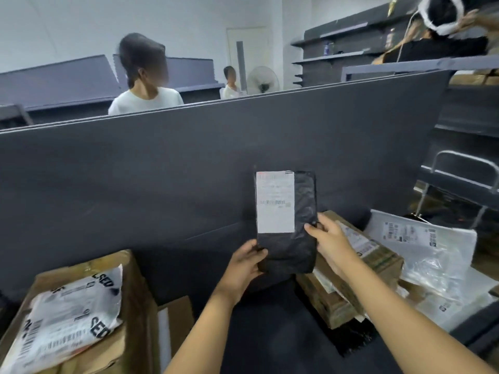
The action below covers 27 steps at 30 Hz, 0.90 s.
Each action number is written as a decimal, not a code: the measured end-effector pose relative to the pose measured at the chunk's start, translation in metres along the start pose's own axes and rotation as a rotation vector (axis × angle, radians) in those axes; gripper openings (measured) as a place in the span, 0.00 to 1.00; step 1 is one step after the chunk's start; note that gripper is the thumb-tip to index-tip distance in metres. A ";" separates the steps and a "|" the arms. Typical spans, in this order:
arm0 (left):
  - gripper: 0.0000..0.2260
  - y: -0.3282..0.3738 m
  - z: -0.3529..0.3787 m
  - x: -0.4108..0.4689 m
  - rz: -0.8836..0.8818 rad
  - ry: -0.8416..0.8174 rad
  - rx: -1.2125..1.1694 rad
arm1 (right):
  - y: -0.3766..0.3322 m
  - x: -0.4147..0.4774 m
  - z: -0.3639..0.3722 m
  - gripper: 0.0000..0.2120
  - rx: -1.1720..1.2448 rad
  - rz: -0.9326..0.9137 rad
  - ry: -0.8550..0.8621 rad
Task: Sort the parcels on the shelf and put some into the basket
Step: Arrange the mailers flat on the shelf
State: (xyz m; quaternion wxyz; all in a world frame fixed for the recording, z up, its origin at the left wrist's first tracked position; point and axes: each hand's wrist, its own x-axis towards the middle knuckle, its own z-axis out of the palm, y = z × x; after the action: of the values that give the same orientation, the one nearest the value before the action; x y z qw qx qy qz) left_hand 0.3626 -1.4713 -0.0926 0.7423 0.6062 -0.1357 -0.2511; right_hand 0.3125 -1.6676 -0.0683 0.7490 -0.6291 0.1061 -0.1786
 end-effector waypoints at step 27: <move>0.20 0.022 -0.007 -0.066 -0.048 0.377 0.233 | 0.020 -0.015 0.050 0.16 0.122 0.160 -0.364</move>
State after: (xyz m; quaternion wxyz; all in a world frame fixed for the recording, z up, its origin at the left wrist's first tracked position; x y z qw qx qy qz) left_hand 0.3157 -1.4273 -0.0661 0.6731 0.7274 -0.0082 -0.1334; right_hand 0.3211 -1.6132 -0.0798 0.8044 -0.5939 0.0077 -0.0080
